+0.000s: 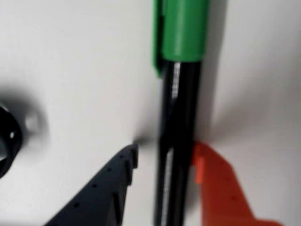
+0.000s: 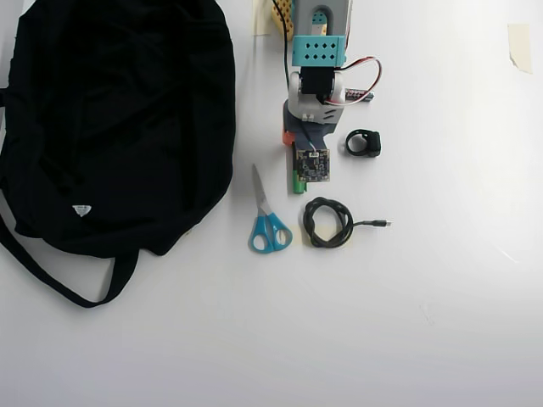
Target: Put the green marker into the black bag
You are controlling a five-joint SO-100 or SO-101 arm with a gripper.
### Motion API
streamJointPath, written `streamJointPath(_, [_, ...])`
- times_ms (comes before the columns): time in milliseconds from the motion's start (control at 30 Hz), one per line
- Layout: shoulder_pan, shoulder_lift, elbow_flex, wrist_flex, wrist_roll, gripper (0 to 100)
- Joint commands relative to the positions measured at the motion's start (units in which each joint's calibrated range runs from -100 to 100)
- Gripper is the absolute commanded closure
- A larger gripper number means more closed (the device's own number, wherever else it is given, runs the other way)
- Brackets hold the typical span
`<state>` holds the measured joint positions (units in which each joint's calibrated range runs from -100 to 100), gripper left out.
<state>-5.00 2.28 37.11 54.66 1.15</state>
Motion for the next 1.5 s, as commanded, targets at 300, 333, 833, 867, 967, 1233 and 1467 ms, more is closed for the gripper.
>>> streamJointPath(300, [0.06, 0.62, 0.63, -0.22, -0.15, 98])
streamJointPath(333, [0.13, 0.62, 0.63, -0.22, -0.15, 98])
streamJointPath(833, [0.21, -0.79, -6.74, 8.39, -0.15, 98])
streamJointPath(867, [0.21, -0.79, -8.09, 9.68, -0.15, 98])
streamJointPath(967, [0.21, -0.79, -12.22, 13.73, 0.11, 98])
streamJointPath(1233, [0.06, -0.87, -22.55, 21.74, 0.37, 98])
streamJointPath(1467, [0.13, -4.36, -27.58, 26.74, 0.37, 98])
